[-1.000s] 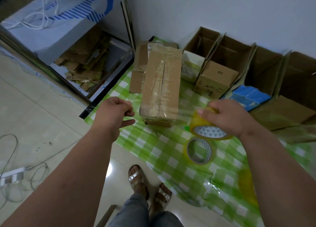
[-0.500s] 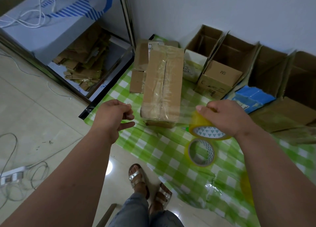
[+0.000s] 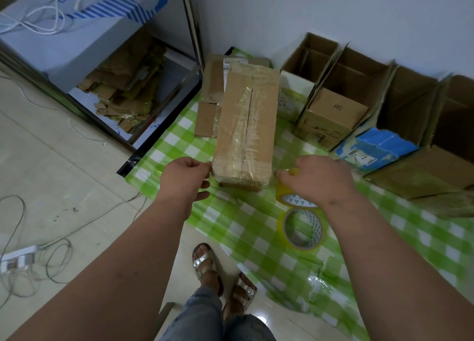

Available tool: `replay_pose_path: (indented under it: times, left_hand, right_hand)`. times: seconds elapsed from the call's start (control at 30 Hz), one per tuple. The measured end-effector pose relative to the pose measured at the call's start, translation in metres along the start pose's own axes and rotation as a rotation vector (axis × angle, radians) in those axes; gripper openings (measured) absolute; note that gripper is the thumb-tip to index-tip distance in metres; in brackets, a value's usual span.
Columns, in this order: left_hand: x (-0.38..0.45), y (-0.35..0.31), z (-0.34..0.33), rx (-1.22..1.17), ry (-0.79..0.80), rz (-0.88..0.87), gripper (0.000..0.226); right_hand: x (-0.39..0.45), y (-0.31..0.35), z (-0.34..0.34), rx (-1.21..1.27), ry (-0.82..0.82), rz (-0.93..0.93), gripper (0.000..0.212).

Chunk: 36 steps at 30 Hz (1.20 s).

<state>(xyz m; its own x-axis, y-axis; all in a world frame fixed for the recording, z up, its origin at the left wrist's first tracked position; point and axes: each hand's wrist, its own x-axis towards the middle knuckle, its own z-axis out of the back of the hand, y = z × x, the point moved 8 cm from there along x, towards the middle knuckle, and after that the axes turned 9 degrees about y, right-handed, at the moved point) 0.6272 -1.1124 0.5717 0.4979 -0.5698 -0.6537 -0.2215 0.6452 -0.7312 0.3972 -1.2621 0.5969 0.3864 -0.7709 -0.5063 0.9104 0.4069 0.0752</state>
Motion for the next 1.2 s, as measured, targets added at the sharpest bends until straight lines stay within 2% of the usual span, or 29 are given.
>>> replay_pose_path:
  times: [0.07,0.17,0.27,0.4,0.5,0.63,0.73,0.8,0.93,1.03,1.2]
  left_hand:
    - [0.0,-0.005,0.0,0.048,-0.02,-0.004,0.016]
    - [-0.001,-0.009,0.005,0.109,-0.06,-0.025,0.032]
    - [-0.004,-0.015,-0.001,0.086,-0.02,-0.125,0.018]
    - [-0.012,-0.016,-0.008,0.061,-0.003,-0.155,0.03]
    - [-0.02,-0.015,-0.006,0.035,0.002,-0.185,0.028]
    - [-0.029,-0.023,-0.009,0.304,0.023,-0.326,0.008]
    - [-0.029,-0.027,-0.01,0.442,-0.024,-0.397,0.029]
    - [-0.032,-0.03,-0.01,0.47,-0.041,-0.434,0.035]
    - [-0.038,-0.028,-0.009,0.503,-0.028,-0.495,0.022]
    - [-0.043,-0.03,-0.011,0.558,0.021,-0.562,0.023]
    - [-0.041,-0.031,-0.012,0.602,0.038,-0.564,0.027]
  right_hand:
    - [0.001,0.009,0.001,-0.021,-0.031,0.004,0.045]
    - [0.0,0.016,0.001,-0.03,-0.065,-0.006,0.038]
    - [-0.002,0.016,0.0,-0.028,-0.071,-0.021,0.038]
    - [-0.005,0.018,-0.003,-0.001,-0.061,-0.015,0.034]
    - [-0.01,0.025,-0.008,-0.024,-0.084,0.036,0.031]
    - [-0.017,0.031,-0.012,0.041,-0.13,0.113,0.033]
    - [-0.024,0.032,-0.012,0.076,-0.167,0.194,0.028]
    - [-0.029,0.032,-0.011,0.106,-0.177,0.226,0.032]
    - [-0.036,0.028,-0.01,0.165,-0.155,0.272,0.049]
    - [-0.039,0.025,-0.008,0.181,-0.156,0.284,0.06]
    - [-0.036,0.027,-0.007,0.213,-0.114,0.316,0.069]
